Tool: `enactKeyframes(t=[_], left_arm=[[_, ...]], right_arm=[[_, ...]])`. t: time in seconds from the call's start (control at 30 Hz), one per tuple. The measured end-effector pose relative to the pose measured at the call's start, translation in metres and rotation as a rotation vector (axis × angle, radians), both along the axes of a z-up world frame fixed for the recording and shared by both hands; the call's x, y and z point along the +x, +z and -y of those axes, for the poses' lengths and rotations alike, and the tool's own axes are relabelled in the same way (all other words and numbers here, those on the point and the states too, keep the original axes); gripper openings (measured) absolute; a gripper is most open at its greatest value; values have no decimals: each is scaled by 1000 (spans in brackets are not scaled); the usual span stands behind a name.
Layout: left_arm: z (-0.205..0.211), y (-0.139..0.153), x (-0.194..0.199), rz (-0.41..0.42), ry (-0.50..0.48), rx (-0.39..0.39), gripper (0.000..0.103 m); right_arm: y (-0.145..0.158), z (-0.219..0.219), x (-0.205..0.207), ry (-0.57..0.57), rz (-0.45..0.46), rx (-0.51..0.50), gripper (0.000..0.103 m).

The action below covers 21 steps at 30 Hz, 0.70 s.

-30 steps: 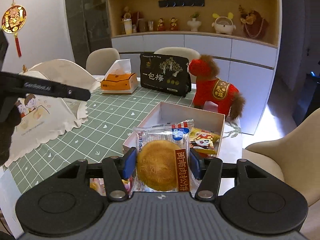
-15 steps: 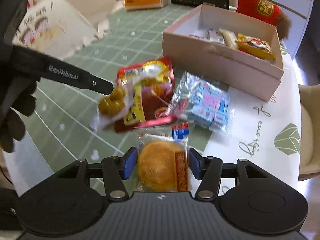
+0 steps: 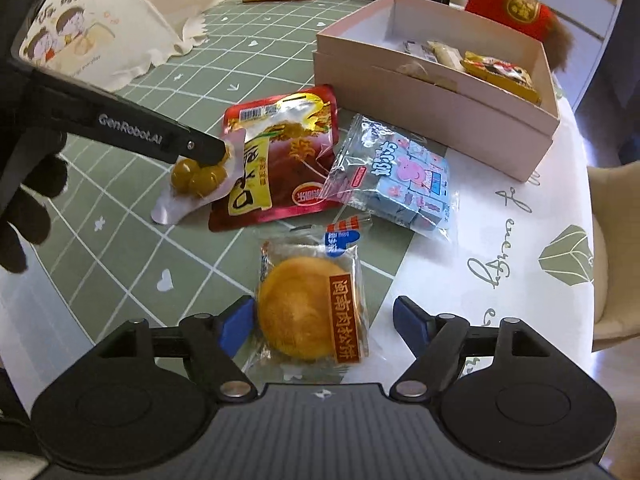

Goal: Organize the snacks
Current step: 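Carry the pastry packet into the pink box and open the right gripper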

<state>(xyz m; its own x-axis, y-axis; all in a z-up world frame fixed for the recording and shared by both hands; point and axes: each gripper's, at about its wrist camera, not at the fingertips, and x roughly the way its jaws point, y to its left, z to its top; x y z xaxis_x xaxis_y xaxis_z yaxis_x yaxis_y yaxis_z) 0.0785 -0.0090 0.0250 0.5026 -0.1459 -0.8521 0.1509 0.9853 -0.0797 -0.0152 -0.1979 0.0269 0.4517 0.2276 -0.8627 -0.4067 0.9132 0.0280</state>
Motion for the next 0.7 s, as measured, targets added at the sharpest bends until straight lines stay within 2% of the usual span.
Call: enactKeyframes(t=[0.1,0.2,0.3,0.43,0.6,0.7], left_arm=[[-1,-3,-9,-9,-57,-53,50],[7,-4,-22,5,-140,-16,50],[9,1,-32,11,-155,-7,50],[17,-3,-36,-6,-193,60,52],[19,-11,-31,-36,-175,70,65],[19,-12,-29,-31,-153,62,65]], right_arm=[[-1,-4,-5,21,22,-16,81],[-3,-3,-6,17,24,-4,83],[-4,-2,-6,18,30,-1,84],[-5,-1,-7,15,43,4,88],[-6,-1,-9,10,54,9,90],[-7,-1,-12,3,65,13,90]])
